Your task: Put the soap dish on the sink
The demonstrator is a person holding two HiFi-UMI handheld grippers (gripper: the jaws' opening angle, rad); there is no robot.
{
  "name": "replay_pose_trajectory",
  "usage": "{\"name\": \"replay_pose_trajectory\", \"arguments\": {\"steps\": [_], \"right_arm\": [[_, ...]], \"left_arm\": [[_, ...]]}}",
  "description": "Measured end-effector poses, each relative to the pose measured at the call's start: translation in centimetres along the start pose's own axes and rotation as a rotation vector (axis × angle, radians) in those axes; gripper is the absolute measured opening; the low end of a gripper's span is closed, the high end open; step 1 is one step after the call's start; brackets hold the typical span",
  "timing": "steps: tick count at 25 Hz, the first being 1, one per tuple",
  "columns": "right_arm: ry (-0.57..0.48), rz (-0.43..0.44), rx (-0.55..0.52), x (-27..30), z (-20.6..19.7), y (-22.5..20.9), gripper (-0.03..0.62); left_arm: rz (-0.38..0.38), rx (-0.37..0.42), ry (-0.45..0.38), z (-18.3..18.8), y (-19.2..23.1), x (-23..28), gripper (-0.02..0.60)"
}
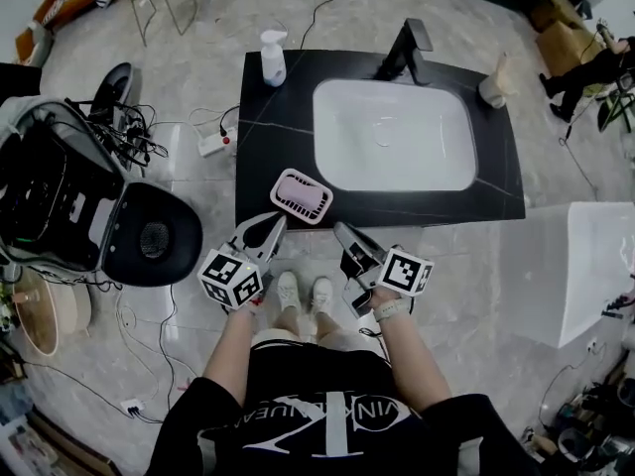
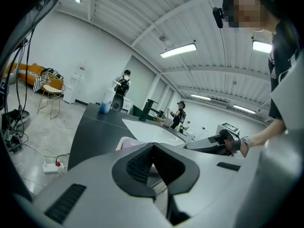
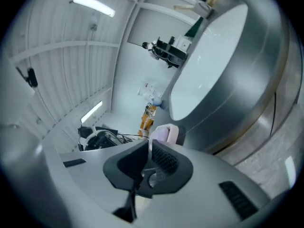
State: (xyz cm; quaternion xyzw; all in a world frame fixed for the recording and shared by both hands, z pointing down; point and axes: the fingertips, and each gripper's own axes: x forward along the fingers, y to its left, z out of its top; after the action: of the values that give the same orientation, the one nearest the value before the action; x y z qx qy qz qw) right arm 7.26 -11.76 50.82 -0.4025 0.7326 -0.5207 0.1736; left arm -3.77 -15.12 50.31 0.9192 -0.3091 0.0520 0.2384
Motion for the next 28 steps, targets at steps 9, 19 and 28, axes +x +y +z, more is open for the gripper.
{"name": "replay_pose_trajectory", "arguments": {"steps": [9,19,28], "right_arm": [[0.001,-0.191,-0.38,-1.4,3.1,0.1,0.035],[-0.032,-0.197,-0.539,-1.9,5.4,3.0,0.035],[-0.047,-0.189,-0.594,-2.3,6.2,5.3,0.035]], "left_arm": [[0.056,0.048,-0.058,3.4,1.4,-1.8,0.015],[0.104,0.089,-0.135,6.9,2.0,-3.8,0.015],[0.111,0.114,-0.171,9.1,1.3,-4.9,0.015]]}}
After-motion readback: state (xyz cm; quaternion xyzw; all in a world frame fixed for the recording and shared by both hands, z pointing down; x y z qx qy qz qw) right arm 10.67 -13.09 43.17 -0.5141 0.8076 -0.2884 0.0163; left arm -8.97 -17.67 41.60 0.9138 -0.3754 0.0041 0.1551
